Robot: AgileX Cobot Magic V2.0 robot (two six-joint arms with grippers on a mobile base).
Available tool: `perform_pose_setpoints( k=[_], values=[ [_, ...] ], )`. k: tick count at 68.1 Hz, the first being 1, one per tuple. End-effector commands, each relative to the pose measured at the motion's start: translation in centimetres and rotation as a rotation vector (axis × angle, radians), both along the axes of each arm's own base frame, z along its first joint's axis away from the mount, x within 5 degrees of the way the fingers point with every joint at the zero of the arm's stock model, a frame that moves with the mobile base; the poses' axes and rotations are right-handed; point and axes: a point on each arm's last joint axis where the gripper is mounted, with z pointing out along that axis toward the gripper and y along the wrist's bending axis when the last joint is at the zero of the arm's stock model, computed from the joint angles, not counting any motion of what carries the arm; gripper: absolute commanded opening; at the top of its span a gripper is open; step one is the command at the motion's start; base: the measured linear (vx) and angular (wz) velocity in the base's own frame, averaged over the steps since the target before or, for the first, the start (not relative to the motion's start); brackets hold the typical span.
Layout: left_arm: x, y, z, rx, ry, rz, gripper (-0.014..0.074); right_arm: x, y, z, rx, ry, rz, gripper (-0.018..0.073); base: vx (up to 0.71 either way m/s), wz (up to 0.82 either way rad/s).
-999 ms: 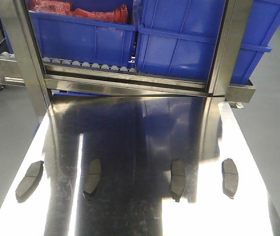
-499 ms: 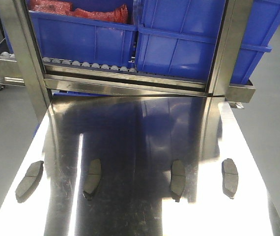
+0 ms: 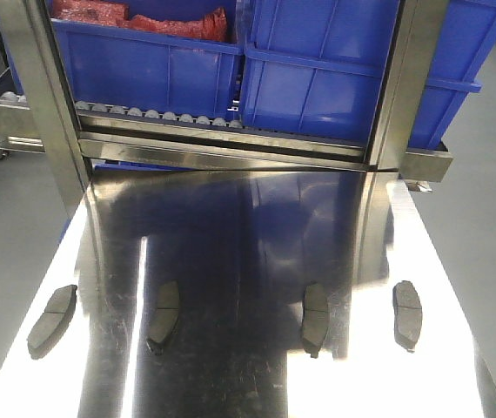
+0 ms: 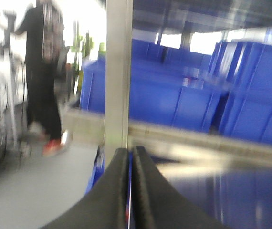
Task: Move and align brake pads A on conveyor
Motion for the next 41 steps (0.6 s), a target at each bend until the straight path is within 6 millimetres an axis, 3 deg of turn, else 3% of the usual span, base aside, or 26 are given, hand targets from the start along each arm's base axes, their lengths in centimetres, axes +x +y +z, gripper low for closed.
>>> perform_pose_setpoints(
  k=[1,8,23,41],
  values=[
    [1.3,0.1,1.8,-0.010,0.092,0.003,-0.0006,0.0,0.1,0.3,-0.013,-0.072,0.008,-0.0012,0.00,0.00],
    [2.8,0.2,1.9,-0.020,0.265,0.012,-0.0006,0.0,0.1,0.3,-0.013,-0.072,0.008,-0.0012,0.00,0.00],
    [4.5,0.1,-0.1,-0.059,0.590,0.018,-0.0006,0.0,0.1,0.3,-0.013,-0.072,0.008,-0.0012,0.00,0.00],
    [4.7,0.1,-0.8,-0.066,0.655,0.021,-0.0003,0.0,0.1,0.3,-0.013,-0.072,0.008,-0.0012,0.00,0.00]
  ],
)
